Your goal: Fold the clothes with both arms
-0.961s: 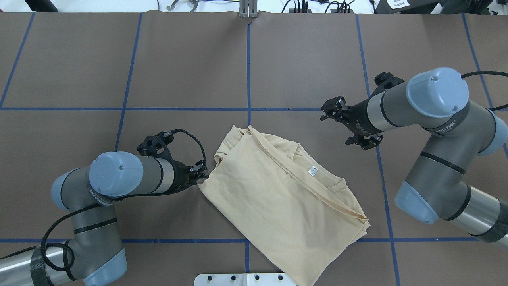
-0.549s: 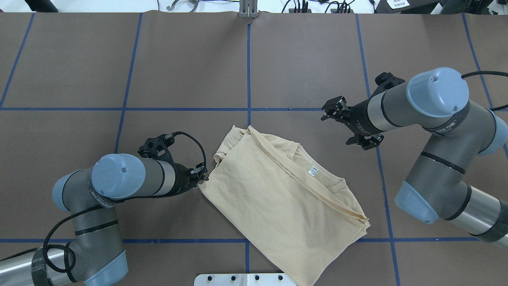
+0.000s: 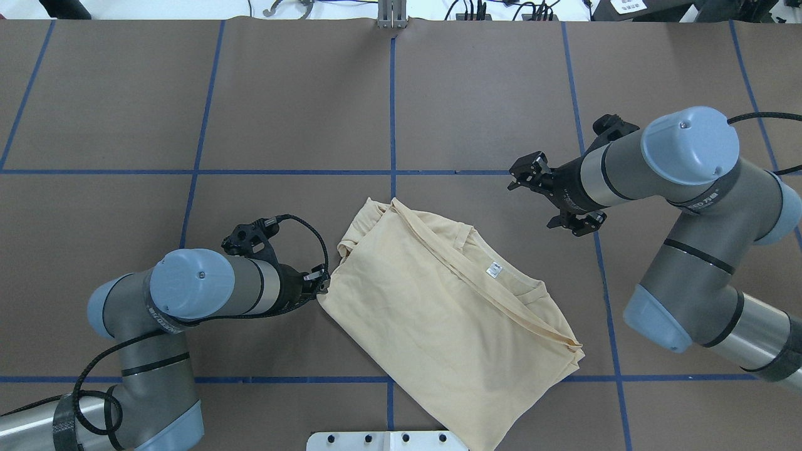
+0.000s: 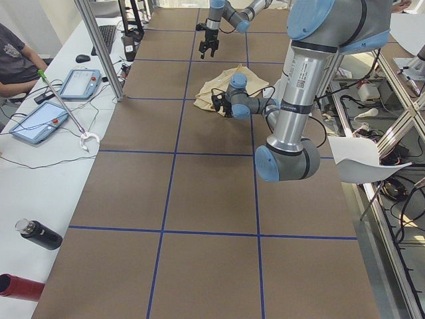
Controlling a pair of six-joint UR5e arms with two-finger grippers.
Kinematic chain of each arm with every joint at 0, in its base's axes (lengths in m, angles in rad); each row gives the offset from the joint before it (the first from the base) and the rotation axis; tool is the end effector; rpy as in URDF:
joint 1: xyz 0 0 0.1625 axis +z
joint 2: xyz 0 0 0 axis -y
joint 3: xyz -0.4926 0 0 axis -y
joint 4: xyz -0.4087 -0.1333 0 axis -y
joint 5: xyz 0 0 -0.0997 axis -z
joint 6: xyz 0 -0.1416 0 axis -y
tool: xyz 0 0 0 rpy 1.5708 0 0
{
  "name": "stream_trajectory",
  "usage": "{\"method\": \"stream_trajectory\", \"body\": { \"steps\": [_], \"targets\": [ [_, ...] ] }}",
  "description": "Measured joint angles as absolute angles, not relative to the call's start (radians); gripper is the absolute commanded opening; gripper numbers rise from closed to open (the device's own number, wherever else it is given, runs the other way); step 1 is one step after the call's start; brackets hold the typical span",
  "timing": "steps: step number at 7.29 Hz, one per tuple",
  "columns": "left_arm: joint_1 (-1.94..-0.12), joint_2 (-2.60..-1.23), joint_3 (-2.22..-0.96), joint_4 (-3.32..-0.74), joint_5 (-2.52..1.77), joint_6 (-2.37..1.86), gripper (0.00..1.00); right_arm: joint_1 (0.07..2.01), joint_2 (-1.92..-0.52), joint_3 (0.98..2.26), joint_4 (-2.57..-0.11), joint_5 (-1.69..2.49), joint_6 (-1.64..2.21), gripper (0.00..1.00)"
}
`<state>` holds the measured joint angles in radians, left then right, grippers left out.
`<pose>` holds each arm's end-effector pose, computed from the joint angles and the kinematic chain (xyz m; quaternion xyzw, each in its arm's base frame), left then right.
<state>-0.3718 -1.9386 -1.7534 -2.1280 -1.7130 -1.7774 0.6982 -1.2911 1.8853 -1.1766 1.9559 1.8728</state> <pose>0.6068 -0.3581 0.3818 -0.0169 0.5278 -0.2061 0.8238 -0.4380 -0.4722 0.3961 -0.0735 -0.4896 0.3347 0.8018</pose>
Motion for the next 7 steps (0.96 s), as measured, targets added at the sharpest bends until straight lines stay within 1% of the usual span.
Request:
{"method": "stream_trajectory", "body": {
  "steps": [3, 4, 5, 7],
  "targets": [
    [-0.377, -1.941, -1.754, -2.128, -1.716, -1.77, 0.0, 0.699, -1.29, 1.885, -1.177, 1.955, 1.873, 1.0],
    [-0.411, -1.953, -1.738, -2.128, -1.714, -1.733, 0.0, 0.699, -1.29, 1.885, -1.177, 1.955, 1.873, 1.0],
    [-0.473, -1.988, -1.69, -2.13, -1.714, -1.67, 0.0, 0.699, -1.289, 1.885, -1.177, 1.955, 1.873, 1.0],
    [-0.608, -2.102, -1.518, -2.154, -1.713, -1.603, 0.0, 0.693, -1.288, 1.886, -1.177, 1.96, 1.874, 1.0]
  ]
}}
